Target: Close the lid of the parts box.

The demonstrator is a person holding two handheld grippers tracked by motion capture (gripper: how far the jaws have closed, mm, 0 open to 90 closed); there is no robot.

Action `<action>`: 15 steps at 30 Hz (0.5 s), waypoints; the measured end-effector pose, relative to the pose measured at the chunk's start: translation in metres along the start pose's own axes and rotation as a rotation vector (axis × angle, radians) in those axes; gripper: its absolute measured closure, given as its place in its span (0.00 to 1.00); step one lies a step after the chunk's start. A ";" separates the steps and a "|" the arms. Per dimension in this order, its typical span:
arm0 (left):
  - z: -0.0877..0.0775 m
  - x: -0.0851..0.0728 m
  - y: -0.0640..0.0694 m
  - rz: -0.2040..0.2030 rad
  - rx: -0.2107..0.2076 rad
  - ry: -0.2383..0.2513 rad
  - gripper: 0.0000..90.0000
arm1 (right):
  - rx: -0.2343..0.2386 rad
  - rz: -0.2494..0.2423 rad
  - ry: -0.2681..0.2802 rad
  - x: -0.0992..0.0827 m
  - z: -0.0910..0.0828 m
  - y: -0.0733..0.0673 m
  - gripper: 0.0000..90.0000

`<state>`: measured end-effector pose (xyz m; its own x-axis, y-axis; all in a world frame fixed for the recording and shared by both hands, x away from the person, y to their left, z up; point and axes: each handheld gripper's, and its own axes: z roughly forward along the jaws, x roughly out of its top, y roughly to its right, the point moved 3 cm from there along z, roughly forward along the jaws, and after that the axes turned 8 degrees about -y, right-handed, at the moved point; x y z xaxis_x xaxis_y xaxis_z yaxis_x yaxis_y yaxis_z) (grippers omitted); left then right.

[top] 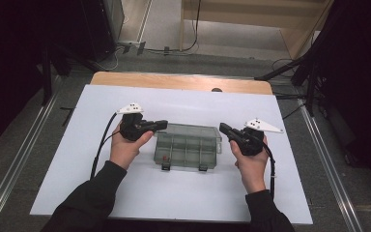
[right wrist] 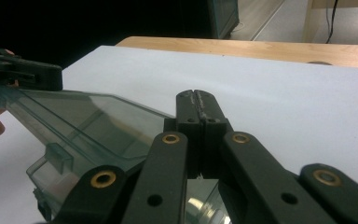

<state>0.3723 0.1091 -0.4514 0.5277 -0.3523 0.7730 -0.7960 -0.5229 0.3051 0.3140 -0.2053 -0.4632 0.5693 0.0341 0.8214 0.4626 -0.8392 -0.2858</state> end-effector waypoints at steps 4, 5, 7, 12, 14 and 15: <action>-0.003 -0.007 0.006 -0.001 0.001 0.009 1.00 | 0.013 -0.007 0.004 -0.005 -0.004 -0.005 1.00; -0.004 -0.009 0.007 -0.004 0.000 0.012 1.00 | 0.014 -0.011 0.005 -0.006 -0.005 -0.007 1.00; -0.006 -0.012 0.009 -0.007 -0.002 0.020 1.00 | 0.021 -0.012 0.006 -0.009 -0.007 -0.011 1.00; -0.010 -0.020 0.013 -0.012 0.009 0.033 1.00 | 0.025 -0.031 0.000 -0.016 -0.008 -0.020 1.00; -0.011 -0.023 0.013 -0.012 0.009 0.039 1.00 | 0.029 -0.035 0.004 -0.019 -0.009 -0.022 1.00; -0.012 -0.025 0.014 -0.015 0.011 0.041 1.00 | 0.029 -0.036 0.007 -0.020 -0.009 -0.024 1.00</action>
<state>0.3442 0.1200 -0.4596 0.5265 -0.3130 0.7904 -0.7849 -0.5362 0.3105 0.2857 -0.1912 -0.4681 0.5470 0.0599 0.8350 0.5022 -0.8215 -0.2701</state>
